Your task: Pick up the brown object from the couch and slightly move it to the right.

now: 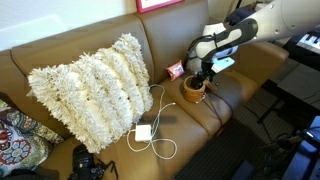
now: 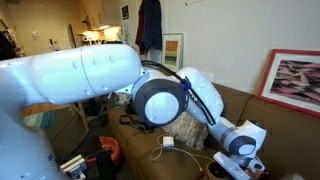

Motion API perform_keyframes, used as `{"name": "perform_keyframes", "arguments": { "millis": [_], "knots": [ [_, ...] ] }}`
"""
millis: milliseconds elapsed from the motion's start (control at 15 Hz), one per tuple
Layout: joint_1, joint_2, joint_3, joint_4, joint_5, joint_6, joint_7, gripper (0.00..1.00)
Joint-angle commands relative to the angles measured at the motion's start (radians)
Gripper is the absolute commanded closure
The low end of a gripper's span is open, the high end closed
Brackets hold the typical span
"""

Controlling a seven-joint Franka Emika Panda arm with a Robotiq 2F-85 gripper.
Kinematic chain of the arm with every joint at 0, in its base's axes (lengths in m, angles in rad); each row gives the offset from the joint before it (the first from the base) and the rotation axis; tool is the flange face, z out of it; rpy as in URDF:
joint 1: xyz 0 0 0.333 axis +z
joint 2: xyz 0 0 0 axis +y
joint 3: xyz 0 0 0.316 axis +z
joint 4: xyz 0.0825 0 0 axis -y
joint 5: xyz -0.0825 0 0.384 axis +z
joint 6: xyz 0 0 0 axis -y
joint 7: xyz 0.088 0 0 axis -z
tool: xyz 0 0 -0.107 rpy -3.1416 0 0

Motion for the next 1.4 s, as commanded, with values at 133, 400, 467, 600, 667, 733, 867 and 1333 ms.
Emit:
{"name": "perform_keyframes", "arguments": {
  "millis": [133, 400, 467, 600, 667, 733, 867, 1333],
  "knots": [
    [0.000, 0.000, 0.000, 0.000, 0.000, 0.000, 0.000, 0.00],
    [0.000, 0.000, 0.000, 0.000, 0.000, 0.000, 0.000, 0.00],
    [0.000, 0.000, 0.000, 0.000, 0.000, 0.000, 0.000, 0.00],
    [0.000, 0.000, 0.000, 0.000, 0.000, 0.000, 0.000, 0.00],
    [0.000, 0.000, 0.000, 0.000, 0.000, 0.000, 0.000, 0.00],
    [0.000, 0.000, 0.000, 0.000, 0.000, 0.000, 0.000, 0.00],
    [0.000, 0.000, 0.000, 0.000, 0.000, 0.000, 0.000, 0.00],
    [-0.006, -0.005, 0.009, -0.009, 0.007, 0.017, -0.007, 0.00]
  ]
}}
